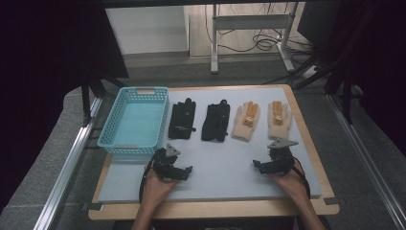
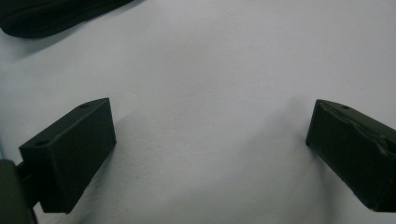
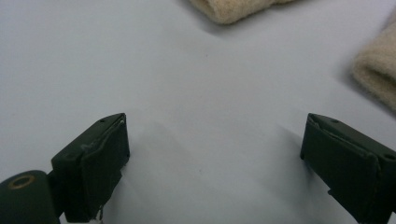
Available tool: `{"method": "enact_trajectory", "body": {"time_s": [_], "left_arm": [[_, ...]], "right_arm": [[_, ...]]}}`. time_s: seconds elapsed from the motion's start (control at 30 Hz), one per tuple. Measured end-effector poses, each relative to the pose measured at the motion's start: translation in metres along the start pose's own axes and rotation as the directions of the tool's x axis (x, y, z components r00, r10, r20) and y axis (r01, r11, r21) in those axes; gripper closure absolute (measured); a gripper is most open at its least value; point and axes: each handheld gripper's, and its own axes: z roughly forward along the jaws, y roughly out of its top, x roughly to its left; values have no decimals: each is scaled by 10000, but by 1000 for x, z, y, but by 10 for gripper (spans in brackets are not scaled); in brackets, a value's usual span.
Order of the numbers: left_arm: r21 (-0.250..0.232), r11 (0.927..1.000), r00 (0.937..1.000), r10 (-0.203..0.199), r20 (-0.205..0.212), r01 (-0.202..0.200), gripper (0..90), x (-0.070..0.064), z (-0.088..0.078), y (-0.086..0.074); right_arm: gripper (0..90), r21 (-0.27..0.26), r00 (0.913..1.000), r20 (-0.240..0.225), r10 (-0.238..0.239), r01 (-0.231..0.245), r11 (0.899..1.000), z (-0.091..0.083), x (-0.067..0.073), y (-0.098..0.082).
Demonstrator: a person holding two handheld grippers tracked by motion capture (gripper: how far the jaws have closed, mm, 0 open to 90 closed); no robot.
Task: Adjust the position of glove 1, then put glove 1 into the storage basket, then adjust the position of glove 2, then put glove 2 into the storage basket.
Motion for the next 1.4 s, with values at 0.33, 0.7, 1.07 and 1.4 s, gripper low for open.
{"method": "enact_trajectory", "body": {"time_s": [0.33,0.7,1.07,1.4], "left_arm": [[-21,10000,10000,-12,2,12,20,0,0,0],[-33,10000,10000,-15,10,15,22,0,0,0],[-44,10000,10000,-13,12,13,23,0,0,0],[-53,10000,10000,-10,4,10,25,0,0,-1]], "right_arm": [[75,-6,10000,15,-1,1,10000,0,0,0],[77,-26,10000,-16,-22,22,10000,0,0,0],[100,-62,9999,-148,25,-26,10000,-1,0,2],[180,-368,9970,-774,-74,45,9993,5,3,28]]}}
